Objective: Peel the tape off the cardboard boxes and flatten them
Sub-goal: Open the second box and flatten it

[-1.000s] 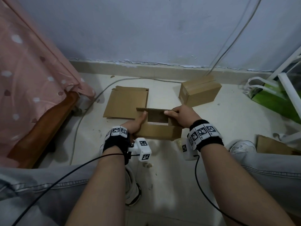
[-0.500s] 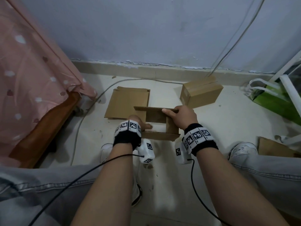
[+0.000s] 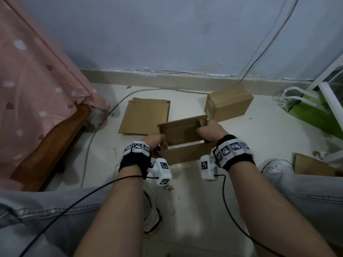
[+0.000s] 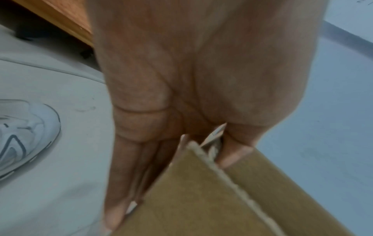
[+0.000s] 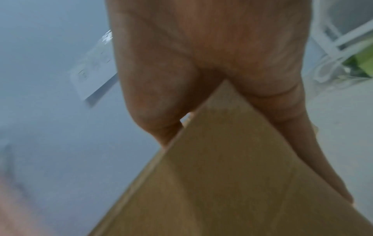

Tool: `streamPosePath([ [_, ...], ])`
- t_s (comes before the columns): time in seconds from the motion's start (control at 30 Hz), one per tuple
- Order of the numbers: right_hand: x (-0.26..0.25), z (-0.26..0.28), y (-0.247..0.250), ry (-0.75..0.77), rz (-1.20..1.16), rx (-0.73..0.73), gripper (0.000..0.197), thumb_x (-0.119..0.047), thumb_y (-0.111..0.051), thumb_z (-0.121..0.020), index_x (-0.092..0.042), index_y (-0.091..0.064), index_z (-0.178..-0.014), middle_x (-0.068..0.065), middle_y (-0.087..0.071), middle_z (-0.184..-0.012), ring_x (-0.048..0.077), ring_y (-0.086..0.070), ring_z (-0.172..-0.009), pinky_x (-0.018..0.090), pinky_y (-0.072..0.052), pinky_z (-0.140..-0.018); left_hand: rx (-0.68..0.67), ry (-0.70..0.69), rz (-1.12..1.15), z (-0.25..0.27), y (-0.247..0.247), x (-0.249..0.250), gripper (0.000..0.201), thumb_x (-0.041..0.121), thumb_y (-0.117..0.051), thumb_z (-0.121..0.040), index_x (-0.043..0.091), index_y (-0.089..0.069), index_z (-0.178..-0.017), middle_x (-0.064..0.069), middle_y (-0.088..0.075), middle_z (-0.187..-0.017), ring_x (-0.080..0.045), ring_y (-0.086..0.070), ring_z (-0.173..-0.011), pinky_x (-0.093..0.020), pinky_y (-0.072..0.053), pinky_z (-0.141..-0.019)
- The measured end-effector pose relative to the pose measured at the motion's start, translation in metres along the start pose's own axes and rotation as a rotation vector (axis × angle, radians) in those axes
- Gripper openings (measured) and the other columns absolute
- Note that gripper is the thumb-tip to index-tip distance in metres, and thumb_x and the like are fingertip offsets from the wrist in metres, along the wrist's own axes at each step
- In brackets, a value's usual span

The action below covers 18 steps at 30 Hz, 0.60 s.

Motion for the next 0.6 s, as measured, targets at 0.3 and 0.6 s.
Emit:
streamPosePath([
  [0.3, 0.006, -0.002, 0.037, -0.067, -0.398, -0.050, 0.036, 0.007, -0.035, -0.081, 0.005, -0.053, -0.112, 0.030, -0.061, -0.105, 0.050, -0.066, -0.091, 0.064, -0.056, -0.076, -0.158, -0.258, 0.029, 0.007, 0.001, 0.009, 0.068, 0.068, -0.044, -0.089, 0.031, -0.035, -0.145, -0.004, -0.053, -0.131, -0.026, -0.055, -0.113, -0.041, -0.049, -0.092],
  [0.6, 0.034, -0.024, 0.046, -0.079, -0.335, 0.068, 0.030, -0.007, -0.042, -0.098, -0.021, -0.043, -0.072, 0.005, -0.053, -0.089, 0.024, -0.053, -0.095, 0.041, -0.052, -0.097, -0.669, -0.591, -0.404, 0.026, -0.056, 0.016, 0.106, 0.086, -0.059, -0.063, 0.055, -0.003, -0.148, 0.000, -0.002, -0.164, -0.017, -0.009, -0.151, -0.054, -0.017, -0.120],
])
Point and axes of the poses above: each hand's wrist, its own z-axis away from the middle knuckle, its own y-axis out of the back of the hand, x = y × z, the point moved 9 cm from there along -z, towards the middle knuckle
